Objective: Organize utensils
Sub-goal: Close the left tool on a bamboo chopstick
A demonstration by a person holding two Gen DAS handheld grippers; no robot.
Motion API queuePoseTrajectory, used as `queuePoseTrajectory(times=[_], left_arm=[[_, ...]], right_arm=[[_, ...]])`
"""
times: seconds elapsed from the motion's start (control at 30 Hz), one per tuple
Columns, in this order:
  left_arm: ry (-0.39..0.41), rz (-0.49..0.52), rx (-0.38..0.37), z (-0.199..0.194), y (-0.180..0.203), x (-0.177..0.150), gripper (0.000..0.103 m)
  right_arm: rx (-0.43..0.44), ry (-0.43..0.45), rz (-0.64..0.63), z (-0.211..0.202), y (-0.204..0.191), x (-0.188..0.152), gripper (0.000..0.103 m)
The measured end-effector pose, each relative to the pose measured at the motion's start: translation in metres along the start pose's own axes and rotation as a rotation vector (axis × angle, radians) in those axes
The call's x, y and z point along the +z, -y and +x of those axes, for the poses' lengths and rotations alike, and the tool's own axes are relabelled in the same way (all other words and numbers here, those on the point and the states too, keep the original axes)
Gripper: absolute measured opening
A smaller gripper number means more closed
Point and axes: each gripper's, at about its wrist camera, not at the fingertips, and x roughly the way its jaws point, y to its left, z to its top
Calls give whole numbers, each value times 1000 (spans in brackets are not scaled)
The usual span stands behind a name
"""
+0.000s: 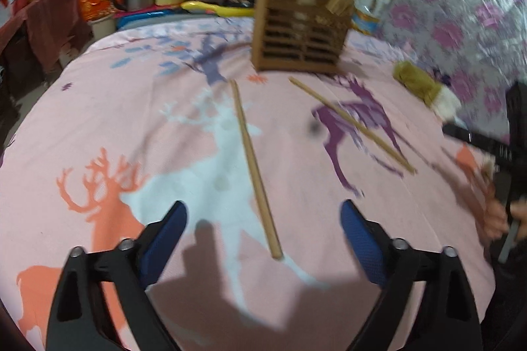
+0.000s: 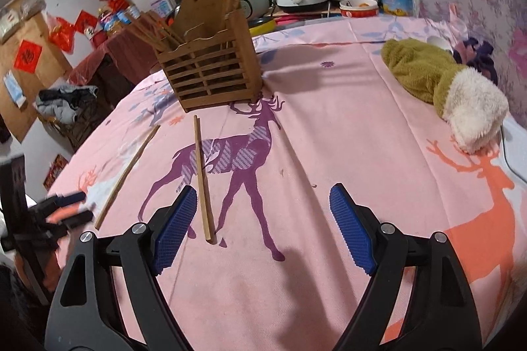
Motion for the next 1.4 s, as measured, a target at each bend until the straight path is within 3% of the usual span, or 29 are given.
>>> queuePoseTrajectory(times=[0.2, 0.33, 0.47, 0.53, 0.63, 0.7, 0.73, 0.87, 1.07, 1.2, 1.4], left_arm=[[-28, 106, 6, 0, 22, -16, 80], [-53, 105, -12, 1, 23, -20, 80], [-81, 112, 4, 7, 25, -20, 72], [-76, 110, 9, 6, 24, -21, 63], [-64, 67, -10, 4, 16, -19, 40], [-60, 25, -28, 3, 9, -18, 19], [-59, 13, -32, 2, 7, -18, 16], [-61, -4, -38, 3, 5, -17, 14], [-65, 27, -29, 4, 12, -17, 21], [-55, -20, -37, 4, 3, -16, 8], [-9, -48, -40, -4, -2, -15, 7]], right_arm=[[-7, -3, -6, 3, -2, -1, 81], [-13, -4, -12, 4, -4, -1, 81], [-20, -3, -21, 4, -5, -2, 81], [-23, 0, -30, 4, -7, -2, 81], [-22, 0, -37, 4, -8, -2, 80], [-23, 1, -46, 4, -10, -3, 80], [-24, 2, -50, 4, -10, -3, 80], [-25, -2, -67, 4, -14, -3, 78], [-26, -10, -78, 6, -16, -5, 72], [-12, -34, -92, 10, -19, -7, 56], [8, -54, -136, 12, -28, -11, 54]])
